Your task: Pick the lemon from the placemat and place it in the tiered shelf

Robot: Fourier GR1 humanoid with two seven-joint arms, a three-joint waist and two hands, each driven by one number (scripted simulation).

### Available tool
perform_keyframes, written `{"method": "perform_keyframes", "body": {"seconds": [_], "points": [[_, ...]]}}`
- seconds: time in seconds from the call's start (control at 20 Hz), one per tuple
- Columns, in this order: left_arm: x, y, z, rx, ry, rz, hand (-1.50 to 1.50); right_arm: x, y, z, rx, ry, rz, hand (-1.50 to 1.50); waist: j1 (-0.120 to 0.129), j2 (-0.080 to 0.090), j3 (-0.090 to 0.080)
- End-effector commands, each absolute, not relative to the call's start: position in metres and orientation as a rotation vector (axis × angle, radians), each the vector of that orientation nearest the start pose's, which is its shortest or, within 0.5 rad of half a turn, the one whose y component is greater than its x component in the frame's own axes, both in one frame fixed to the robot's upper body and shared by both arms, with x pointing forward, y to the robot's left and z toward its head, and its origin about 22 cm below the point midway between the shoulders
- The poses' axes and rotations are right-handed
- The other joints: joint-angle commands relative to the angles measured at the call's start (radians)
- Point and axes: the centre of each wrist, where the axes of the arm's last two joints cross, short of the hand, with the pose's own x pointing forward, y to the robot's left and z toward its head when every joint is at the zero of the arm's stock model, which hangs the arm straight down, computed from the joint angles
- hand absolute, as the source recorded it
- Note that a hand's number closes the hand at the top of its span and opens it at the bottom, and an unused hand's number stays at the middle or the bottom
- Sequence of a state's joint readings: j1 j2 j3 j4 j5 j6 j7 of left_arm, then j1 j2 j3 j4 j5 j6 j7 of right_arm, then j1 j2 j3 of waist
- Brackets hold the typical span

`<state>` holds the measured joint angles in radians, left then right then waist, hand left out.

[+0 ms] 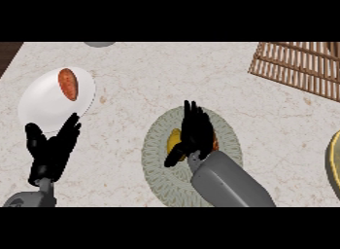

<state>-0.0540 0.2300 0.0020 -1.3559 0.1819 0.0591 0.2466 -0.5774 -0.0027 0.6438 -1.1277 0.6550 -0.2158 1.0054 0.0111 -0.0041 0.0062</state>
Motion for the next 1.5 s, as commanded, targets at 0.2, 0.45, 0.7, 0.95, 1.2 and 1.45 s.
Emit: {"method": "perform_keyframes", "body": {"seconds": [0.2,0.45,0.7,0.95,1.2,1.45], "points": [[0.249,0.293,-0.029,0.075,-1.109,0.024,0.0,0.298,-0.032,-0.001,-0.686,-0.841,1.174,1.5,0.012,0.011,-0.007],[0.259,0.28,-0.023,0.08,-1.129,0.033,0.0,0.279,-0.031,-0.014,-0.595,-0.975,1.003,1.5,0.0,0.006,-0.006],[0.252,0.289,-0.036,0.087,-1.11,0.016,0.0,0.298,-0.014,0.017,-0.611,-1.118,0.978,1.5,0.006,0.008,-0.006],[0.231,0.292,-0.028,0.096,-1.101,0.037,0.0,0.315,-0.09,0.039,-0.675,-1.143,0.875,1.5,-0.009,0.001,-0.005],[0.247,0.299,-0.028,0.084,-1.109,0.063,0.0,0.348,-0.181,0.086,-0.717,-1.207,0.668,1.5,-0.027,0.002,-0.006],[0.25,0.294,-0.031,0.105,-1.113,0.061,0.0,0.338,-0.19,0.167,-0.87,-1.379,0.603,1.5,-0.042,-0.004,-0.008]]}}
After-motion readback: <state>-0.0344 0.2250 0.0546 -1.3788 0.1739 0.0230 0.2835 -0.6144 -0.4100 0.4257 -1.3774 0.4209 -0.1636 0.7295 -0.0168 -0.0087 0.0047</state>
